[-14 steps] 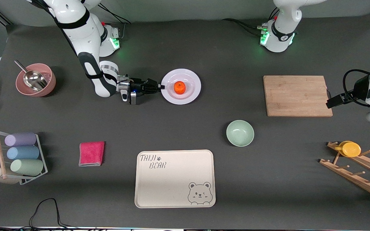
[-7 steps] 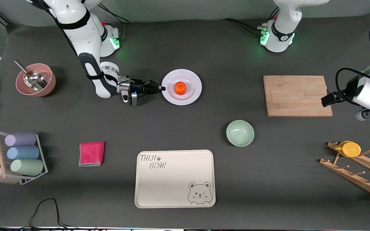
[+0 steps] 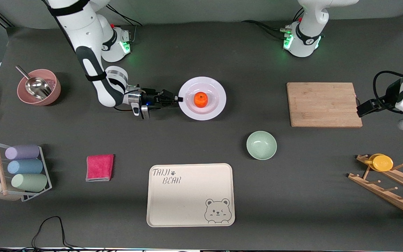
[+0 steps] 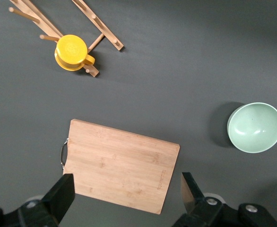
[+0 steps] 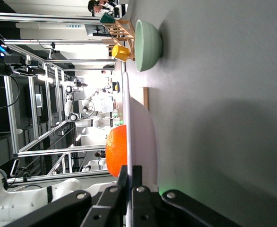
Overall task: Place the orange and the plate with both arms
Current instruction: 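Grip the plate rim with the right gripper and slide it toward the tray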
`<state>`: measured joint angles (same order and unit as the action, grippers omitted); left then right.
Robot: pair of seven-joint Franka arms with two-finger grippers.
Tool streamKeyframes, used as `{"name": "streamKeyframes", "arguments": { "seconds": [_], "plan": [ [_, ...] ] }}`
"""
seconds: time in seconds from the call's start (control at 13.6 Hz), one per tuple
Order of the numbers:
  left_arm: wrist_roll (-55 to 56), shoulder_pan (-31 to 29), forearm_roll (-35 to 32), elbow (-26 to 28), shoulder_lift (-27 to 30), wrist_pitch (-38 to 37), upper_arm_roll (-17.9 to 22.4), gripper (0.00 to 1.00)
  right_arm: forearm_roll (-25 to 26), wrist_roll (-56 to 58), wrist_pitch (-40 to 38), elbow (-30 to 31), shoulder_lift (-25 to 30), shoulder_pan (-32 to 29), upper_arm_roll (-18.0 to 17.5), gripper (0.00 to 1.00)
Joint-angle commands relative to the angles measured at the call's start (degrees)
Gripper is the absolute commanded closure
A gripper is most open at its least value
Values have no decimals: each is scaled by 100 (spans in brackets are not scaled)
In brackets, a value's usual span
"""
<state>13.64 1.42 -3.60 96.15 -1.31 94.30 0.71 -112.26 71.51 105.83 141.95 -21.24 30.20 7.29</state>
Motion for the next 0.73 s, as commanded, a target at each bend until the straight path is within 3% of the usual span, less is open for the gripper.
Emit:
{"name": "streamKeyframes", "arguments": {
  "seconds": [0.0, 0.29, 0.44, 0.66],
  "plan": [
    [-256, 87, -132, -273, 7, -376, 87, 0, 746, -689, -9, -377, 199, -443, 26, 100],
    [-431, 61, -132, -308, -19, -543, 96, 0, 1196, -1489, -9, -1421, -116, -568, 307, 100],
    [-714, -45, -106, -308, -27, -553, 96, 0, 1477, -1998, -27, -2421, -581, -611, 544, 100],
    [-732, -63, -79, -290, 25, -631, 113, 0, 1479, -2115, -45, -3679, -1433, -875, 554, 100]
  ]
}}
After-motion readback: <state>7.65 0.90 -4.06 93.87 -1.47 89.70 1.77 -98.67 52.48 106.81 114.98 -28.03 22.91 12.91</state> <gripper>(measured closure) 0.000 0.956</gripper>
